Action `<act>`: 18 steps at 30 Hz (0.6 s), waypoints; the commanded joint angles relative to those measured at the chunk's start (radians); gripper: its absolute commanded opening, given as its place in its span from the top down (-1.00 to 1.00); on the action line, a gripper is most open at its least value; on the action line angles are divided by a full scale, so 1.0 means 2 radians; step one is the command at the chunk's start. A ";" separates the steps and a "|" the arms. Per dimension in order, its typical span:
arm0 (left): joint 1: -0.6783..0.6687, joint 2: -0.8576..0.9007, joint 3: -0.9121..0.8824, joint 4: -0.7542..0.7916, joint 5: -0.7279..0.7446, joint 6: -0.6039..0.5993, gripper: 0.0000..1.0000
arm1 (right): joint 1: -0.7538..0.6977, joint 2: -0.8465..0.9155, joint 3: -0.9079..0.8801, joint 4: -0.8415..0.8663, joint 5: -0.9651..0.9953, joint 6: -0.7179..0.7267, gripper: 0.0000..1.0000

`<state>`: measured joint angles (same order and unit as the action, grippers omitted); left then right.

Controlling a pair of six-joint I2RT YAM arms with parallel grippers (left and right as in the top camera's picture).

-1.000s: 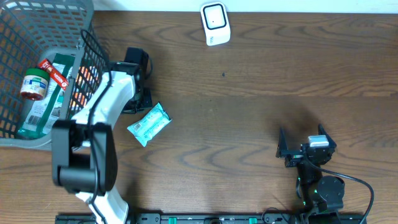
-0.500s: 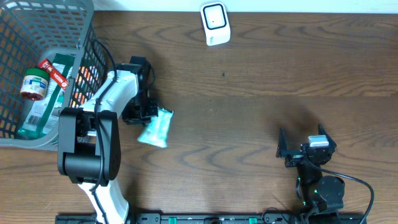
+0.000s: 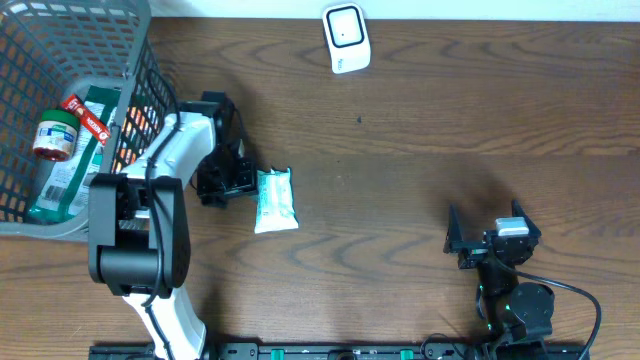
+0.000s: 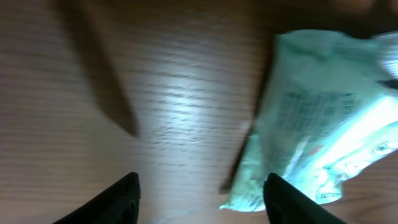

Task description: Scan the item barcode

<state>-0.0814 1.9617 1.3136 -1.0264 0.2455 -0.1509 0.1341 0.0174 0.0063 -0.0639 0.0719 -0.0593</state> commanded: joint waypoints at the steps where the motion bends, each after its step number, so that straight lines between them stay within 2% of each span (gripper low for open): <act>1: 0.019 -0.018 0.016 -0.006 0.014 0.031 -0.43 | 0.002 -0.002 0.000 -0.002 0.002 -0.001 -0.99; 4: 0.037 -0.036 0.017 -0.007 0.080 0.069 -0.75 | 0.002 -0.002 0.000 -0.002 0.002 -0.001 -0.98; 8: 0.049 -0.044 0.016 -0.008 0.153 0.102 -0.79 | 0.002 -0.002 0.000 -0.002 0.002 -0.001 -0.98; 11: 0.041 -0.043 0.003 0.005 0.152 0.102 -0.15 | 0.002 -0.002 0.000 -0.002 0.003 -0.001 -0.98; 12: 0.038 -0.043 -0.001 0.010 0.152 0.101 -0.08 | 0.002 -0.002 0.000 -0.002 0.002 -0.001 -0.99; 18: 0.012 -0.043 -0.048 0.076 0.139 0.099 -0.06 | 0.002 -0.002 0.000 -0.002 0.002 -0.001 -0.99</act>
<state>-0.0311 1.8946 1.2701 -0.9108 0.5255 0.0311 0.1341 0.0174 0.0063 -0.0639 0.0715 -0.0593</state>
